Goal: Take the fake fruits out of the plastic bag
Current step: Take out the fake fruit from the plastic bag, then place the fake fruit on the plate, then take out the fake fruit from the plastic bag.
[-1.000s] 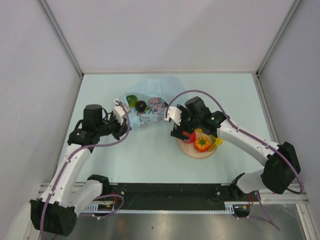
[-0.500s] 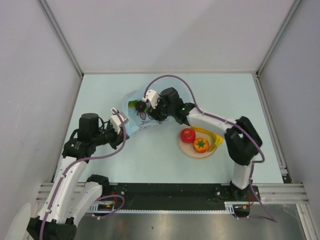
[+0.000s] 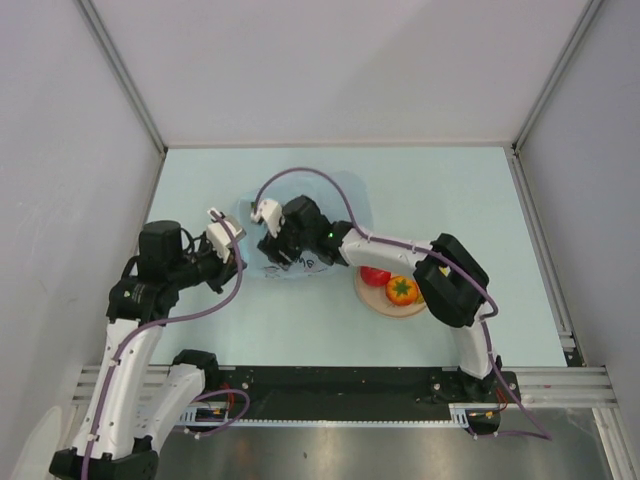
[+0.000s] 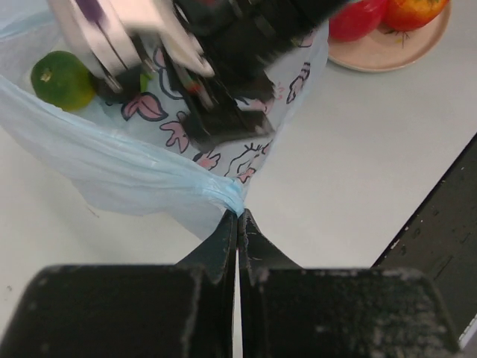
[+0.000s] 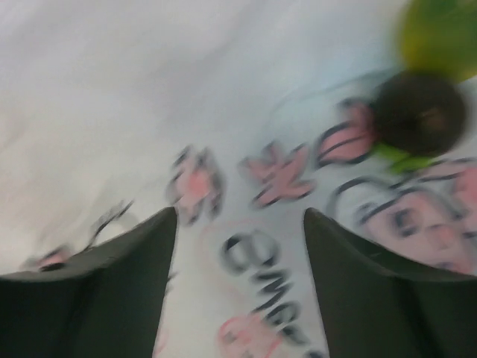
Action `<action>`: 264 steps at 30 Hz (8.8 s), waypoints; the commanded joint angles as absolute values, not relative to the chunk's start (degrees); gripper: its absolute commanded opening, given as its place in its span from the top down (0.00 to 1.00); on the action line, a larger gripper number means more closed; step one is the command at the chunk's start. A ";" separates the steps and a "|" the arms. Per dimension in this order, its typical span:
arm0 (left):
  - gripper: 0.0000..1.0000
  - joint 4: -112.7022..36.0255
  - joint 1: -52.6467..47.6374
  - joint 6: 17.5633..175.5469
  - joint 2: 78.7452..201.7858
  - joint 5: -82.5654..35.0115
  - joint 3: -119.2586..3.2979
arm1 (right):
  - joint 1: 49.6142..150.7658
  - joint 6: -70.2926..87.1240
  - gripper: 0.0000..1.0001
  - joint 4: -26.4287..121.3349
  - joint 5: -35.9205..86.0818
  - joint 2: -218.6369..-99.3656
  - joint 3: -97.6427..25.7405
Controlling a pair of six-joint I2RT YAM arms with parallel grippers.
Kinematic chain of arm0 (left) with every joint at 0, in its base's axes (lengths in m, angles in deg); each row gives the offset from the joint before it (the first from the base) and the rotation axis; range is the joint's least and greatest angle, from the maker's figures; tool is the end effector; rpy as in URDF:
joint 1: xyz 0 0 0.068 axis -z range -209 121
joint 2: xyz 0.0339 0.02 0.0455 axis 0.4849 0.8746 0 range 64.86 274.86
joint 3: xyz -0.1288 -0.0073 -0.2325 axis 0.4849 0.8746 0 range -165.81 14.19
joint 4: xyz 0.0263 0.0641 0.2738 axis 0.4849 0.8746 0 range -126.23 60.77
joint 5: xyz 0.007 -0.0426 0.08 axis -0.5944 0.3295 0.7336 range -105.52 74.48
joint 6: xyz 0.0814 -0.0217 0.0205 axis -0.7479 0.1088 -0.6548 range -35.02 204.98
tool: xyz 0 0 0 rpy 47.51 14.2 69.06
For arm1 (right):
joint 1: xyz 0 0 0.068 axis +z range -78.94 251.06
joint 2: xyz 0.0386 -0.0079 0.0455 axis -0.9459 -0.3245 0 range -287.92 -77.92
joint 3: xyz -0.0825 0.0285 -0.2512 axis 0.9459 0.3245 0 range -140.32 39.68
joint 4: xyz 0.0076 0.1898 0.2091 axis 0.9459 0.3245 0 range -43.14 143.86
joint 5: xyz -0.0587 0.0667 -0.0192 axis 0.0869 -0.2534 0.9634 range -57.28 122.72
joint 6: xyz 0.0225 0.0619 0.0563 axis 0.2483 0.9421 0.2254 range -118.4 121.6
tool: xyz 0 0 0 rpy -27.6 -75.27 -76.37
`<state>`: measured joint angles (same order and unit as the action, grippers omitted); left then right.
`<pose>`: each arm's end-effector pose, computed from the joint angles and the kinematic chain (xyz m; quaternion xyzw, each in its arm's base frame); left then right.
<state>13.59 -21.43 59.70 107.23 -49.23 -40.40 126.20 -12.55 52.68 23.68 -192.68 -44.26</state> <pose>0.1806 -0.0669 0.3177 0.3656 0.7875 -0.1921 0.4575 0.2805 0.4237 0.1721 -0.5355 0.7127 0.2227 0.3947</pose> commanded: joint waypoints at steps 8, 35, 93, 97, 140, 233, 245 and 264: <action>1.00 15.97 -21.80 54.57 109.16 -47.59 -41.09 | 118.00 -11.23 0.08 45.19 35.36 -208.87 -66.56; 1.00 18.17 -21.71 56.50 118.73 -45.66 -46.81 | 115.36 -2.19 0.23 45.28 31.42 -238.67 -106.21; 1.00 -3.27 -25.49 76.70 111.96 -54.09 -35.38 | 117.47 -38.64 0.52 74.45 17.96 -120.03 5.22; 1.00 -4.07 -26.10 76.98 113.28 -54.10 -36.00 | 116.42 -42.60 0.51 74.28 14.54 -118.96 8.21; 1.00 -7.76 -31.29 77.86 114.69 -54.19 -33.36 | 97.52 -35.95 0.00 73.59 5.74 -115.97 8.66; 0.99 10.78 -24.61 65.29 112.85 -55.15 -43.12 | 115.35 -8.33 0.36 23.57 11.54 -193.80 -44.15; 1.00 8.15 -22.41 62.48 108.10 -49.97 -34.16 | 115.80 -7.80 0.18 25.67 27.90 -199.74 -47.42; 1.00 7.01 -22.32 61.68 111.62 -50.32 -33.54 | 110.27 -11.32 0.00 29.19 39.57 -203.52 -52.78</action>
